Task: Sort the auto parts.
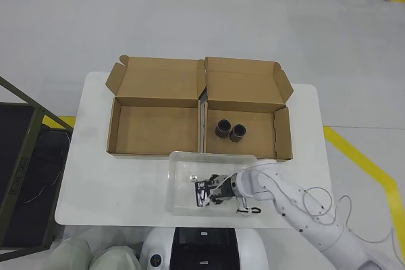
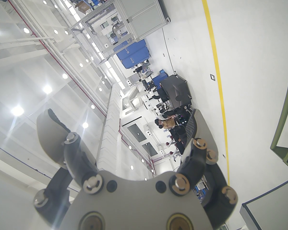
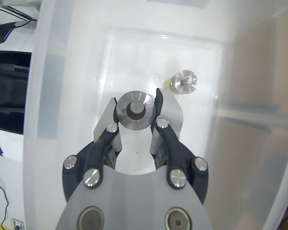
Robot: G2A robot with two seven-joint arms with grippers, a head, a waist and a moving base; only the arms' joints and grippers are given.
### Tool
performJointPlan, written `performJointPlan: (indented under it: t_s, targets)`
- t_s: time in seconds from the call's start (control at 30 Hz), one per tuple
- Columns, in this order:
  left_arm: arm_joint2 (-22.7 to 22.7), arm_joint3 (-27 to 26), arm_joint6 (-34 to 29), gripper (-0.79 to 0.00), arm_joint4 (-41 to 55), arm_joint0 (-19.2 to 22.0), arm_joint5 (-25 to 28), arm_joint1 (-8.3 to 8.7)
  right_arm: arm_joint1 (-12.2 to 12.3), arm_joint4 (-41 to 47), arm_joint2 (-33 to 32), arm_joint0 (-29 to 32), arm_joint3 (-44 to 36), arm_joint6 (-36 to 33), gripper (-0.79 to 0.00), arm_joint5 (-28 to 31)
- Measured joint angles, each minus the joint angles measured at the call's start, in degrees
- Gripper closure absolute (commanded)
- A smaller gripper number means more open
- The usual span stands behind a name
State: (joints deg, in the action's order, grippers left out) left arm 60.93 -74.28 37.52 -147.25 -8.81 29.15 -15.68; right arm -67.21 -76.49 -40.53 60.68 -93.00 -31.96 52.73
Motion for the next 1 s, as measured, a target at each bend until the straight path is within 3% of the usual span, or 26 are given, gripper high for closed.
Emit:
performJointPlan:
  t_s: [0.5,1.0]
  targets:
    - [0.0,0.0,0.0,-0.785,0.0,0.0,0.0,0.00,2.2,5.3,-7.5,2.6,-16.1,1.8,0.000,0.0]
    - [0.0,0.0,0.0,-0.785,0.0,0.0,0.0,0.00,0.2,9.5,-8.5,-4.9,-16.6,9.6,0.000,-11.2]
